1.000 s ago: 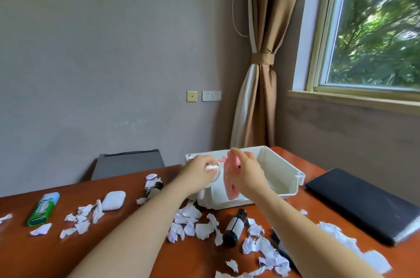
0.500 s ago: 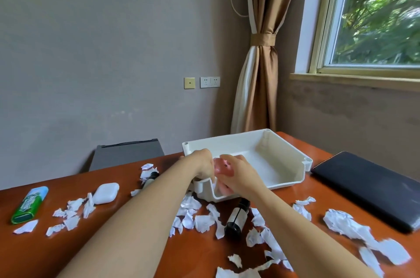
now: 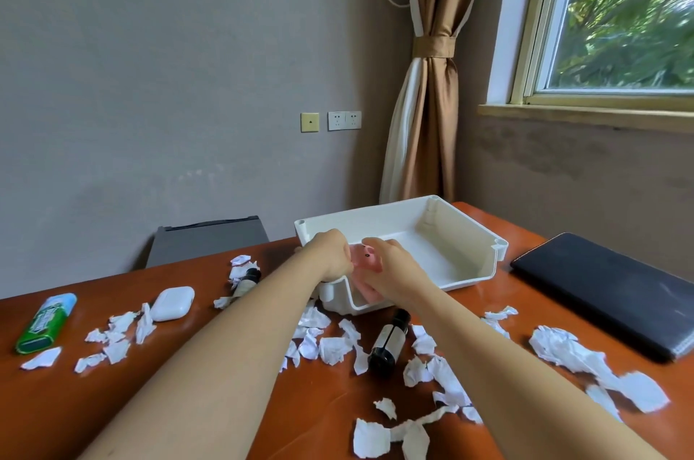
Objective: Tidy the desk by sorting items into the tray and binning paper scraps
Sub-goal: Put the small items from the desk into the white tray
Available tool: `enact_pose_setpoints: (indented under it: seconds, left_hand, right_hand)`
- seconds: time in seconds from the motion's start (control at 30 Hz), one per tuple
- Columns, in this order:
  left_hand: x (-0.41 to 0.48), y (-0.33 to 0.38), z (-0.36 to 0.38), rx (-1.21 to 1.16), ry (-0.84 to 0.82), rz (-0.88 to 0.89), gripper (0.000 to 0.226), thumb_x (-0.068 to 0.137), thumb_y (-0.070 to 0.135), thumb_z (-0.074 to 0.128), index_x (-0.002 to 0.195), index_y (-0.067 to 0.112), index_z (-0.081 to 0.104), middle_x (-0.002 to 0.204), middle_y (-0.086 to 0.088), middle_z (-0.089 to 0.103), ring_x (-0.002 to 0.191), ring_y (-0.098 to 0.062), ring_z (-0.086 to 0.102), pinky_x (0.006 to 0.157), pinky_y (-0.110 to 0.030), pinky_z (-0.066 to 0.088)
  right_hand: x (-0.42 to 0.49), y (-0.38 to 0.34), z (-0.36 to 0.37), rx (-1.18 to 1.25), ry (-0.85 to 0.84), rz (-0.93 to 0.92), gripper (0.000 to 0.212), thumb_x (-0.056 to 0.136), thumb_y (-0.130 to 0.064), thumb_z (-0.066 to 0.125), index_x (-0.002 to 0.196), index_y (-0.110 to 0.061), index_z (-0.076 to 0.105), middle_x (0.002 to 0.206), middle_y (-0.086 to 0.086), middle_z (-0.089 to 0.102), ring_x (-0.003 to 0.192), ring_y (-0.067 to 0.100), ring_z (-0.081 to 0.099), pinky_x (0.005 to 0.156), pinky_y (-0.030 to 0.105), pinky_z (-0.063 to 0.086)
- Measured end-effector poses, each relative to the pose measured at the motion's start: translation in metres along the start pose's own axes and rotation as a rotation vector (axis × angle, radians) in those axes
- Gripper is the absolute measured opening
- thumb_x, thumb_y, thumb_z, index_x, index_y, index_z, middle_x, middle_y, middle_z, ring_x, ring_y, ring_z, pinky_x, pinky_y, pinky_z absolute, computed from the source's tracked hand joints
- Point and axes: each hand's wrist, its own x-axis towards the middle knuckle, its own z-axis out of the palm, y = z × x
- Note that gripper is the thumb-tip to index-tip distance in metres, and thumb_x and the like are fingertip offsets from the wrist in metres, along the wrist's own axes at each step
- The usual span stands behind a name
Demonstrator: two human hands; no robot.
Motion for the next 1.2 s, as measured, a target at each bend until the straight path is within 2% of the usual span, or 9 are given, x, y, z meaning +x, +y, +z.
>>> enact_pose_setpoints:
  seconds: [0.07, 0.17, 0.4, 0.53, 0.67, 0.77, 0.83, 1.0, 1.2]
  left_hand:
    - [-0.008, 0.0, 0.0, 0.003, 0.09, -0.004, 0.018, 0.09, 0.02, 0.049, 0.074, 0.021, 0.058, 0.096, -0.006, 0.063, 0.091, -0.028, 0.054, 0.087, -0.036, 0.041]
    - [-0.026, 0.004, -0.005, 0.058, 0.192, 0.039, 0.02, 0.094, 0.026, 0.043, 0.089, 0.02, 0.061, 0.1, -0.002, 0.064, 0.099, -0.026, 0.055, 0.091, -0.037, 0.037]
    - [-0.101, 0.036, -0.023, -0.043, 0.199, 0.244, 0.018, 0.093, 0.025, 0.049, 0.103, 0.018, 0.061, 0.106, -0.002, 0.062, 0.091, -0.019, 0.058, 0.071, -0.03, 0.048]
    - [-0.146, 0.055, -0.021, -0.053, 0.148, 0.319, 0.017, 0.093, 0.024, 0.05, 0.104, 0.019, 0.061, 0.109, 0.0, 0.061, 0.093, -0.015, 0.057, 0.075, -0.027, 0.048]
    - [-0.186, 0.064, -0.011, -0.024, 0.086, 0.337, 0.016, 0.09, 0.034, 0.049, 0.103, 0.031, 0.059, 0.11, 0.001, 0.058, 0.1, -0.019, 0.055, 0.09, -0.047, 0.05]
    - [-0.217, 0.071, -0.003, 0.053, 0.006, 0.363, 0.025, 0.092, 0.033, 0.052, 0.113, 0.022, 0.058, 0.112, -0.002, 0.058, 0.096, -0.018, 0.055, 0.085, -0.038, 0.051]
    - [-0.234, 0.071, 0.005, 0.108, -0.067, 0.354, 0.033, 0.092, 0.034, 0.053, 0.12, 0.018, 0.053, 0.117, -0.005, 0.057, 0.095, -0.018, 0.053, 0.08, -0.032, 0.048]
    - [-0.257, 0.057, 0.029, 0.198, -0.283, 0.238, 0.063, 0.089, 0.042, 0.054, 0.143, 0.015, 0.033, 0.143, -0.007, 0.039, 0.126, -0.025, 0.043, 0.102, -0.036, 0.041]
    - [-0.267, 0.035, 0.042, 0.228, -0.367, 0.106, 0.086, 0.084, 0.043, 0.06, 0.15, 0.015, 0.012, 0.153, -0.008, 0.024, 0.137, -0.025, 0.029, 0.108, -0.036, 0.035]
  right_hand:
    - [-0.004, -0.007, -0.009, -0.039, 0.021, -0.015, 0.043, 0.089, -0.038, 0.05, 0.13, -0.025, 0.047, 0.131, 0.006, 0.05, 0.12, 0.028, 0.048, 0.087, 0.034, 0.043]
    - [-0.013, -0.016, -0.036, -0.16, 0.002, -0.08, 0.043, 0.091, -0.03, 0.055, 0.132, -0.023, 0.047, 0.138, 0.006, 0.046, 0.122, 0.026, 0.047, 0.099, 0.039, 0.045]
    - [-0.062, -0.028, -0.102, -0.233, -0.088, -0.114, 0.027, 0.091, -0.019, 0.056, 0.117, -0.017, 0.062, 0.117, 0.004, 0.065, 0.1, 0.022, 0.063, 0.085, 0.033, 0.055]
    - [-0.103, -0.034, -0.131, -0.252, -0.119, -0.128, 0.024, 0.09, -0.018, 0.058, 0.114, -0.017, 0.064, 0.113, 0.004, 0.066, 0.094, 0.019, 0.062, 0.078, 0.027, 0.055]
    - [-0.145, -0.039, -0.153, -0.274, -0.167, -0.109, 0.025, 0.09, -0.017, 0.057, 0.114, -0.017, 0.064, 0.111, 0.003, 0.064, 0.088, 0.017, 0.058, 0.066, 0.018, 0.049]
    - [-0.177, -0.04, -0.163, -0.271, -0.221, -0.077, 0.027, 0.09, -0.015, 0.055, 0.115, -0.018, 0.063, 0.11, 0.004, 0.064, 0.09, 0.02, 0.059, 0.061, 0.017, 0.046]
    - [-0.197, -0.039, -0.165, -0.271, -0.249, -0.059, 0.028, 0.09, -0.013, 0.053, 0.116, -0.015, 0.063, 0.11, 0.005, 0.065, 0.092, 0.024, 0.061, 0.065, 0.022, 0.05]
    - [-0.231, -0.022, -0.159, -0.299, -0.285, -0.006, 0.033, 0.091, -0.019, 0.055, 0.124, -0.015, 0.057, 0.119, 0.004, 0.062, 0.095, 0.018, 0.057, 0.078, 0.022, 0.047]
    - [-0.251, 0.004, -0.142, -0.318, -0.302, 0.1, 0.048, 0.092, -0.025, 0.056, 0.136, -0.014, 0.042, 0.134, 0.009, 0.052, 0.116, 0.024, 0.053, 0.092, 0.028, 0.046]
